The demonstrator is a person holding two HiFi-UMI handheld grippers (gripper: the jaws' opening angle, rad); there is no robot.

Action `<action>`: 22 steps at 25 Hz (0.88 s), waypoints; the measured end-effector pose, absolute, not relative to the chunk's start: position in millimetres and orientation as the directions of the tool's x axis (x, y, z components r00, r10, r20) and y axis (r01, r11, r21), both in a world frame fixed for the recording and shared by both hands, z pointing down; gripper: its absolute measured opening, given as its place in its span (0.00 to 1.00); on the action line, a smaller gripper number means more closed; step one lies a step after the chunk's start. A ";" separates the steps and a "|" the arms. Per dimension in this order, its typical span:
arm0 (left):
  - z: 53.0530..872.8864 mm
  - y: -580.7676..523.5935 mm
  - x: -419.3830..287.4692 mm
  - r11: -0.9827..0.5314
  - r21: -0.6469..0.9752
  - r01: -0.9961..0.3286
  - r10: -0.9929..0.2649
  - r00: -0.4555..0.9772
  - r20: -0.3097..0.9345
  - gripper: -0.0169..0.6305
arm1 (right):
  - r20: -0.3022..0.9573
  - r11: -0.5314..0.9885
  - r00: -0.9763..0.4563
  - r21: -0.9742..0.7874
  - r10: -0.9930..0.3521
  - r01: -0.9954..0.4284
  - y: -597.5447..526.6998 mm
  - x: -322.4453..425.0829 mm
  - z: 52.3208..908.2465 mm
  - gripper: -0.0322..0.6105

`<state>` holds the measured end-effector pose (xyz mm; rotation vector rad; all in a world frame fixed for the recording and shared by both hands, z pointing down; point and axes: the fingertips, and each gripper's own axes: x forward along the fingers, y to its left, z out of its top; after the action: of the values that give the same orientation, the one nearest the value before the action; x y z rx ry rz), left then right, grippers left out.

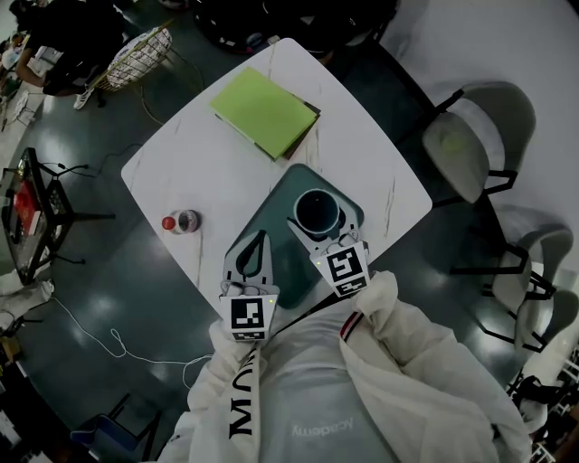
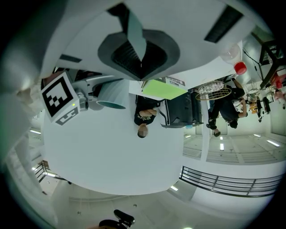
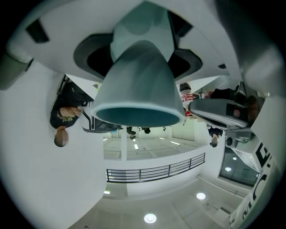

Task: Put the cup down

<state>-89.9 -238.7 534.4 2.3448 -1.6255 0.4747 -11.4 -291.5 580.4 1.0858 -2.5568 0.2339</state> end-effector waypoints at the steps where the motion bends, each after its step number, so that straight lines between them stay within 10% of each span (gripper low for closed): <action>1: 535.0 -239.6 -89.2 -0.349 0.018 -0.937 -0.856 0.326 0.402 0.04 | 0.384 0.693 -0.644 -0.015 -0.662 -0.721 -293.8 -12.0 583.7 0.61; 22: 552.3 -251.3 -84.1 -0.346 0.028 -0.938 -0.836 0.321 0.446 0.04 | 0.453 0.692 -0.621 -0.013 -0.639 -0.722 -330.9 -23.4 641.1 0.61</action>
<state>-84.1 -251.3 552.3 2.3090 -1.5990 0.5203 -23.4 -330.9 641.1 1.0555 -2.4862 0.2706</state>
